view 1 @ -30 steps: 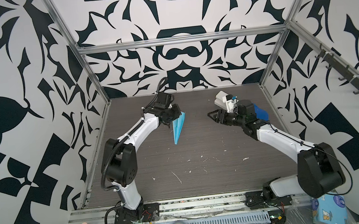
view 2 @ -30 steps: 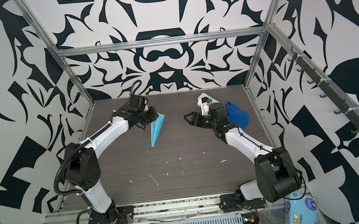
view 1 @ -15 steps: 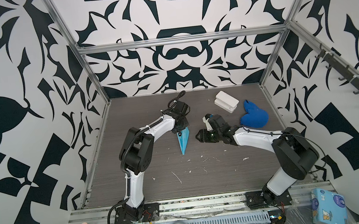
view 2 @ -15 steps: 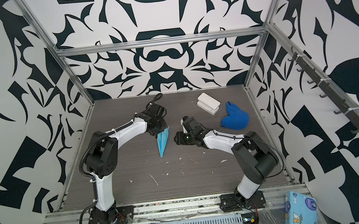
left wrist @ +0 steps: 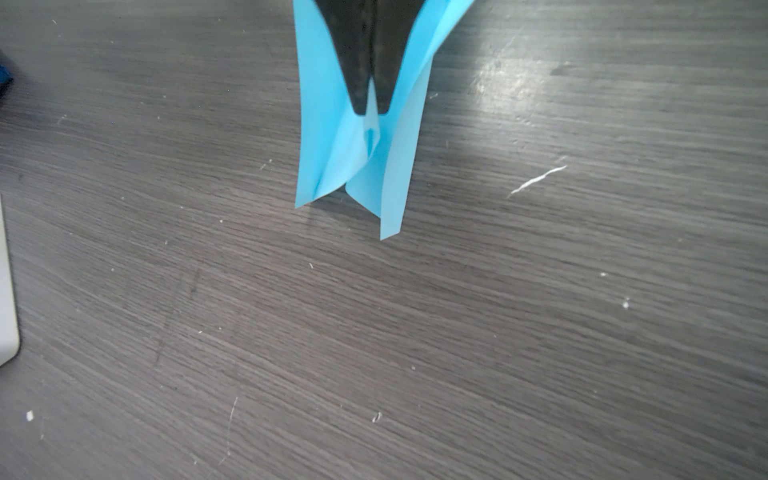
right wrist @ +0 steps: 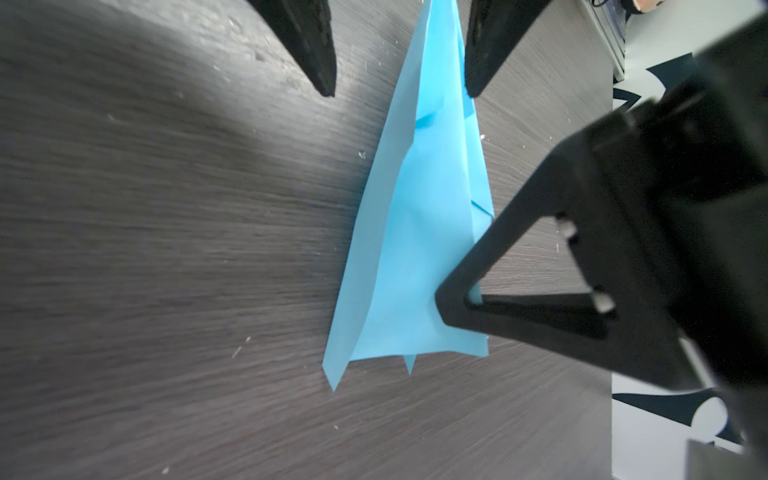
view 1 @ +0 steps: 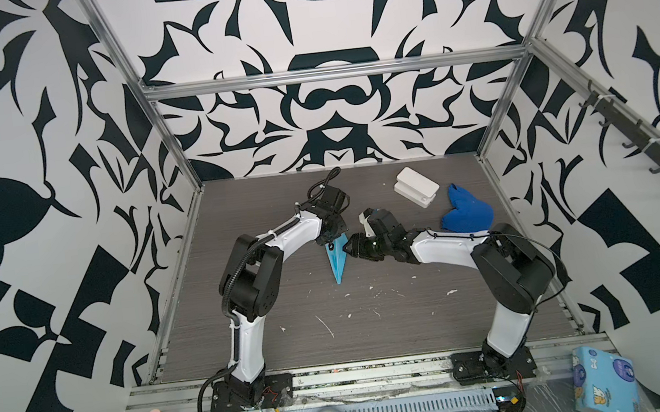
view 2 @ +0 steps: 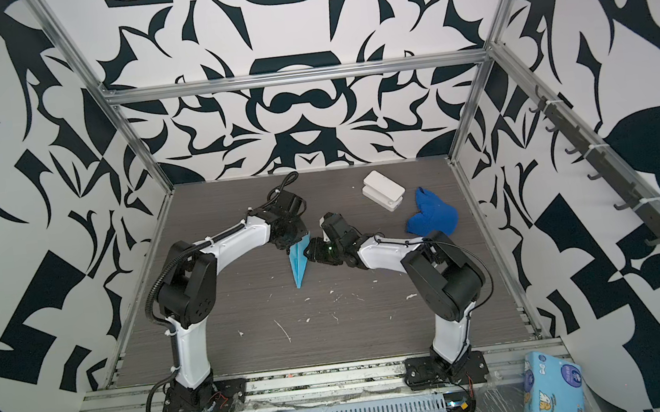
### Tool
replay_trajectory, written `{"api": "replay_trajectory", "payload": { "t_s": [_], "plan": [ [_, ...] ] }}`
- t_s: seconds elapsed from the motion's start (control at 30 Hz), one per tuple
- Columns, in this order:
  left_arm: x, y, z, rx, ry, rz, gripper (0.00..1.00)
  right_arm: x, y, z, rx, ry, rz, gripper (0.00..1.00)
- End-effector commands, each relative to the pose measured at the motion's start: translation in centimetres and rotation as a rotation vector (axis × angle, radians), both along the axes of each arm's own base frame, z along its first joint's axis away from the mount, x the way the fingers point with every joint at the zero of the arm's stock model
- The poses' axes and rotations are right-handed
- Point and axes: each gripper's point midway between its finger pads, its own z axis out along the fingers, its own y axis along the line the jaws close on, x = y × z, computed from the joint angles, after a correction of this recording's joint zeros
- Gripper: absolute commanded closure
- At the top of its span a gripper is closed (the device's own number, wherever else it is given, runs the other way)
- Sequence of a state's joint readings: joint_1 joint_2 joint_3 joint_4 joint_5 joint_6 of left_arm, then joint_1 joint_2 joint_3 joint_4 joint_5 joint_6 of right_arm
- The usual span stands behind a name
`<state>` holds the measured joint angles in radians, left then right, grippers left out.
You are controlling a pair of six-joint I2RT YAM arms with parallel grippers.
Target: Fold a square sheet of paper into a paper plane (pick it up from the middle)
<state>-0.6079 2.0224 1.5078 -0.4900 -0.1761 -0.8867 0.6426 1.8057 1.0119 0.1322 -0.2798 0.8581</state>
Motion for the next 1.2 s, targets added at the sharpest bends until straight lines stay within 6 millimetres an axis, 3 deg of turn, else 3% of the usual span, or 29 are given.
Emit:
{"api": "replay_trajectory", "payload": {
  "t_s": [0.0, 0.37, 0.5, 0.63, 0.73, 1.0, 1.17],
  "plan": [
    [-0.2, 0.3, -0.1, 0.004, 0.005, 0.017, 1.0, 1.3, 0.9, 1.5, 0.035, -0.02, -0.023, 0.55],
    [-0.8, 0.1, 0.4, -0.017, 0.011, -0.021, 0.99, 1.9, 0.8, -0.1, 0.022, 0.023, -0.057, 0.83],
    [-1.3, -0.2, 2.1, -0.061, -0.009, -0.083, 0.76, 2.0, 0.6, 0.0, 0.016, 0.016, -0.061, 0.93],
    [-2.2, -0.3, 3.7, -0.158, -0.022, -0.147, 0.56, 1.9, 0.6, -0.1, 0.009, 0.008, -0.049, 0.95],
    [-3.2, -0.8, 3.9, -0.26, 0.0, -0.18, 0.48, 1.8, 0.6, -0.3, 0.007, 0.013, -0.044, 0.95],
    [-5.2, 0.8, 0.6, -0.223, 0.099, -0.123, 0.46, 1.5, 0.5, -1.1, 0.006, 0.036, -0.045, 0.99],
    [-5.9, 0.7, -1.3, -0.21, 0.159, -0.138, 0.46, 1.4, 0.4, -1.5, 0.002, 0.047, -0.052, 0.99]
  ]
}}
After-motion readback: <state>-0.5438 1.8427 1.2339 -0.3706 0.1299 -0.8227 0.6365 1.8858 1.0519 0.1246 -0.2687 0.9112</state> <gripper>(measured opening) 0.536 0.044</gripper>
